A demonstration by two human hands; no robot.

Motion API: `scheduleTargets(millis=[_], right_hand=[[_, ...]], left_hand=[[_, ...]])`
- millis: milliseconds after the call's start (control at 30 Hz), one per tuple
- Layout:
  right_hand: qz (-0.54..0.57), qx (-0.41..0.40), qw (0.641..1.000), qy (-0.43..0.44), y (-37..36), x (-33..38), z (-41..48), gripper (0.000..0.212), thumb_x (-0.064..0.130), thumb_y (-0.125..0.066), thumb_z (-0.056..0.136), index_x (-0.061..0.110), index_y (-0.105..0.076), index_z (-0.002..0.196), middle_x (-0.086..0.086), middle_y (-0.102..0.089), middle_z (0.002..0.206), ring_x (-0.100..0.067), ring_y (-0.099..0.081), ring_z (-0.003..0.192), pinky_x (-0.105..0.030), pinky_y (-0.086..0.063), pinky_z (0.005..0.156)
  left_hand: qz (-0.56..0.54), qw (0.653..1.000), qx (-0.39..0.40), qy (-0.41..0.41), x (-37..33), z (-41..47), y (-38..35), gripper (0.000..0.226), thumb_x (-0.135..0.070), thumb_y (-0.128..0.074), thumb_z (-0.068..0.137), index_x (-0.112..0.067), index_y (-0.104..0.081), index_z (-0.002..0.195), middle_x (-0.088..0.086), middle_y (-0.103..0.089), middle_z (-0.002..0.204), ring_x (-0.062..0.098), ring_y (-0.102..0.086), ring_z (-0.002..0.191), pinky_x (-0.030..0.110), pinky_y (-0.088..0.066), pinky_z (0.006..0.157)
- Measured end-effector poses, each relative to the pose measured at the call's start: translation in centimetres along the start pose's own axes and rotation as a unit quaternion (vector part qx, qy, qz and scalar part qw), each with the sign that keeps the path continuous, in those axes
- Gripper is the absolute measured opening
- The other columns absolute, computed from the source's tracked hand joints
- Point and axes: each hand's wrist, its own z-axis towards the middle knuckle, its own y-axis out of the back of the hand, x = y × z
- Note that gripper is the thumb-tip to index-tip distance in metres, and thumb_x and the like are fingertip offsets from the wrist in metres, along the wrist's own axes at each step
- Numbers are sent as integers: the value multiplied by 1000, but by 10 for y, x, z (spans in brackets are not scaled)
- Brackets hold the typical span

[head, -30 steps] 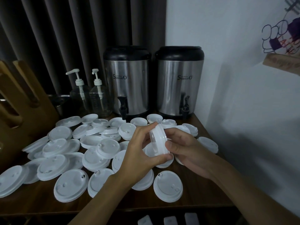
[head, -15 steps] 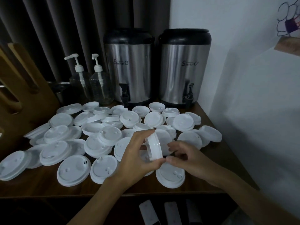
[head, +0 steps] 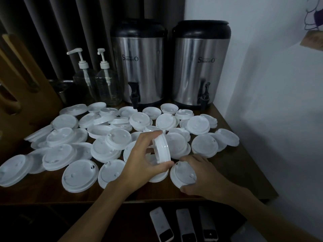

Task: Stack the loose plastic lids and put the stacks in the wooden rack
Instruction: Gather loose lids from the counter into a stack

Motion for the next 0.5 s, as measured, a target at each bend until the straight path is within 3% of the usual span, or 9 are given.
scheduleTargets(millis=[133,233,367,433,500], right_hand=[[160,-82,983,-23,15,11,-2,82,56,-77,63,57,-34,132,24,-40,134,-1,-41,123,-14,-40,86],[217,-137,966,-30,30,25,2,74,46,-80,75,68,-30,125,33,-37,129,6,-44,116,-7,-43,73],[380,-186,905,-36,44,39,16,69,22,-78,86,44,-40,140,22,-52,119,-3,-61,103,-16,-57,71],[438,-222,871,-37,45,47,21,54,13,-74,88,40,-49,127,20,-56,110,-6,-65,97,-17,-57,69],[503,-233,832,-24,44,55,25,39,6,-68,92,31,-53,117,2,-63,112,-20,-67,104,-25,-61,76]], left_hand=[[-17,1000,-1,-3,-1,2,2,81,-43,-90,67,-43,-48,137,-20,-49,132,12,-52,128,22,-49,102],[-27,1000,-3,-3,-3,4,3,80,-43,-89,68,-44,-48,136,-22,-49,132,9,-52,129,17,-47,100],[-62,998,-6,-1,-9,7,0,79,-42,-89,68,-42,-49,136,-22,-51,134,8,-54,128,11,-48,93],[-66,998,-9,-6,-11,8,-2,79,-45,-89,68,-39,-49,137,-22,-51,134,8,-53,128,12,-49,93],[-77,997,-11,-7,-14,10,-4,79,-45,-89,68,-38,-49,137,-19,-52,135,12,-54,129,17,-51,96]])
